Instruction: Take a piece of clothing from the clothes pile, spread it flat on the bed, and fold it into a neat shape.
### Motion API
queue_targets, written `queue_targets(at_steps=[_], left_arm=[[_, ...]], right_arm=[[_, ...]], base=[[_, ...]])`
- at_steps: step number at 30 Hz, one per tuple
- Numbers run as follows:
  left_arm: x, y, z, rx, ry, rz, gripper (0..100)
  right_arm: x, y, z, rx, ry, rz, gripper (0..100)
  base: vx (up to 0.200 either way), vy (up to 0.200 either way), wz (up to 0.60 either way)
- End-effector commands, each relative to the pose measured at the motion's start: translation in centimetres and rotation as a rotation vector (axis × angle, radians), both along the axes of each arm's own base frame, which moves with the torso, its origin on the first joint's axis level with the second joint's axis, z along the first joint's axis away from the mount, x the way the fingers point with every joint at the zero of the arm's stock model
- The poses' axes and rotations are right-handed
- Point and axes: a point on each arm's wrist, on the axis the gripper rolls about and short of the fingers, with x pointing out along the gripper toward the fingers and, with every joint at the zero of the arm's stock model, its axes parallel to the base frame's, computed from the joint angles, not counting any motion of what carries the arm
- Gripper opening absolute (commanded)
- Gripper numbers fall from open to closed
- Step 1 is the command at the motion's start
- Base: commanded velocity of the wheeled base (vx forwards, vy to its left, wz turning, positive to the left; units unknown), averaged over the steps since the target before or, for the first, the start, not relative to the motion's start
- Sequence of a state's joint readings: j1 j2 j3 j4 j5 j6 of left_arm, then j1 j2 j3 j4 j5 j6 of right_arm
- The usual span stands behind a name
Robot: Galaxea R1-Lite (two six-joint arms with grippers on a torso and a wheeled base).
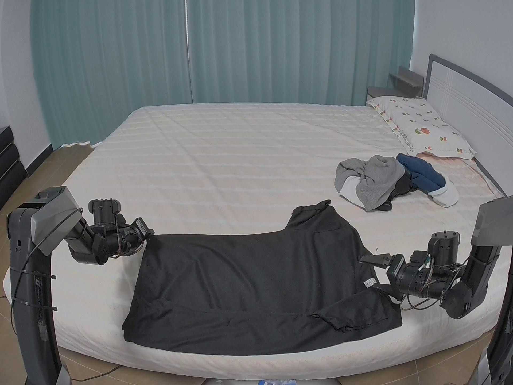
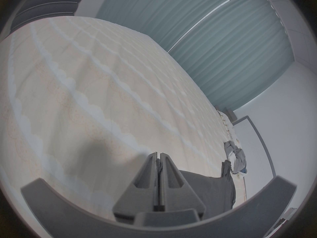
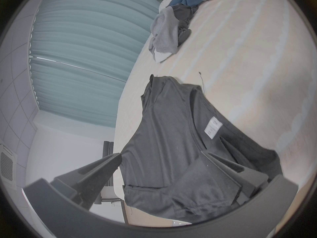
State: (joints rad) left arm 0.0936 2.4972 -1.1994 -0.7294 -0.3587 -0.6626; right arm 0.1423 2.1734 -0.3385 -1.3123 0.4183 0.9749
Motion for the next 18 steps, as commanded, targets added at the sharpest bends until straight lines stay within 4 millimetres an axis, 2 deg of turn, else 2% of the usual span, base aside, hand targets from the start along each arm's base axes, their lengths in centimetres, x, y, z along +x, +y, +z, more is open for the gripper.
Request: queue_targets(at_steps=[1, 3, 4, 6, 7, 8, 9, 14, 18], left_arm=[[0.2, -0.2, 1.1, -0.017, -0.021, 0.007, 0], [0.0, -0.2, 1.0, -0.018, -0.015, 0.007, 0], [0.0, -0.2, 0.9, -0.019, -0.012, 0.007, 0], [0.0, -0.2, 0.8, -0.019, -0.011, 0.007, 0], [0.0, -0.2, 0.8, -0.02, -0.009, 0.008, 0], [0.0, -0.2, 0.8, -0.02, -0.009, 0.008, 0], [0.0, -0.2, 0.8, -0.028, -0.006, 0.013, 0], [0.0, -0.2, 0.6, -0.038, 0.002, 0.019, 0], [0.0, -0.2, 0.6, -0.039, 0.002, 0.02, 0]], right_arm=[[2.7, 0.3, 2.5, -0.01, -0.09, -0.039, 100], [3.6, 0.0, 3.0, -0.018, -0.095, -0.054, 100], [5.1, -0.6, 3.9, -0.039, -0.114, -0.066, 100], [5.5, -0.7, 4.0, -0.049, -0.115, -0.066, 100], [7.1, -0.8, 4.3, -0.098, -0.109, -0.055, 100], [7.3, -0.8, 4.3, -0.105, -0.109, -0.053, 100], [9.0, -0.7, 4.3, -0.171, -0.118, -0.028, 100], [12.0, -0.3, 2.8, -0.32, -0.166, -0.004, 100], [14.2, 0.3, 1.6, -0.369, -0.172, 0.026, 100]], base=[[0.0, 0.0, 0.0], [0.0, 0.0, 0.0], [0.0, 0.0, 0.0], [0.0, 0.0, 0.0], [0.0, 0.0, 0.0], [0.0, 0.0, 0.0], [0.0, 0.0, 0.0], [0.0, 0.0, 0.0], [0.0, 0.0, 0.0]])
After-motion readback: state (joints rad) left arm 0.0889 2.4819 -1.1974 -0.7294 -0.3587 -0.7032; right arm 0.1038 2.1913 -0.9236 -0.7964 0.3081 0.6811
